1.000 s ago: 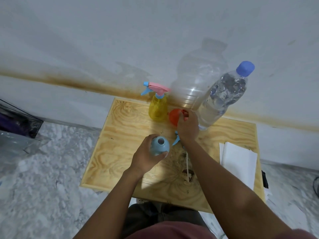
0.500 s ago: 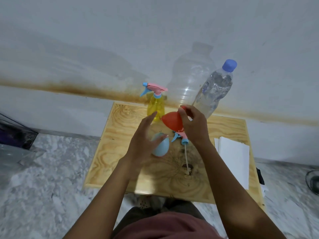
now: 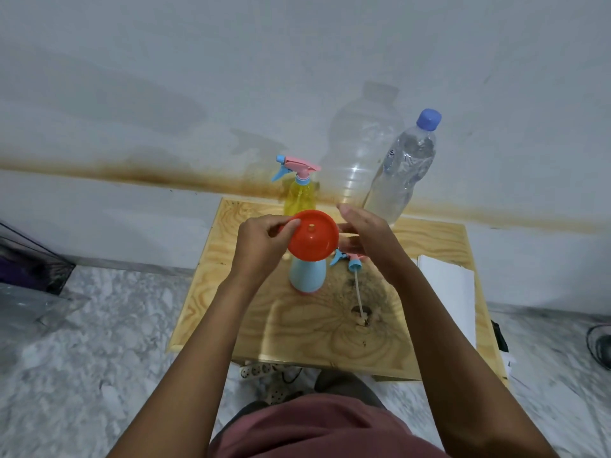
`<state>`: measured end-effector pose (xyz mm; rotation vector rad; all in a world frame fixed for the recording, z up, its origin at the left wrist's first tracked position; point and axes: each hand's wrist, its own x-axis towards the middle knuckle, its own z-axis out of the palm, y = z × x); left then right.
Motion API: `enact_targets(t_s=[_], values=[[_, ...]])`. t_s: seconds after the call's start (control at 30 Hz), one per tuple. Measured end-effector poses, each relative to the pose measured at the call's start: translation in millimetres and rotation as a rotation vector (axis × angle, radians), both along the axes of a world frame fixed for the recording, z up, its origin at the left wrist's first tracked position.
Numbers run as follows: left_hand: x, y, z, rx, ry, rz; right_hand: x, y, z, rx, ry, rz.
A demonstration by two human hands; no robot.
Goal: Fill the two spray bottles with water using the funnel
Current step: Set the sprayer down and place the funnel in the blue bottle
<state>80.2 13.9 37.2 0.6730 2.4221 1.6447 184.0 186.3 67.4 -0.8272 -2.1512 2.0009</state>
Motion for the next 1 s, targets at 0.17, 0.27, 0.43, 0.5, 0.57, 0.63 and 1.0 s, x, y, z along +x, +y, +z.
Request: enact_targets(t_s=[0.17,0.27,0.43,0.5,0.57,0.63,1.0], values=[[5,1,-3,-0.020,-0.088,0.017,16,-1,-13,0.084,0.080,0.071],[5,1,-11,-0.039,-0.115,0.004,17,-4,-18,0.096,0.083,0.029],[5,0,-20,-0.081,-0.129,-0.034,16,-5,-30,0.118,0.032,0.007],[4,0,-24,-0.092,-0.154,-0.040,15,-6,-35,0.134,0.014,-0.010],[3,0,-29,-0.114,-0.167,-0.048,13,-7,-39,0.135,0.003,-0.032],[2,1,-33,-0.116,-0.189,-0.044,10,-9,-43,0.149,-0.009,-0.052],[11,3,-35,-0.144,-0.223,0.038,4,-15,-56,0.227,0.012,-0.134]])
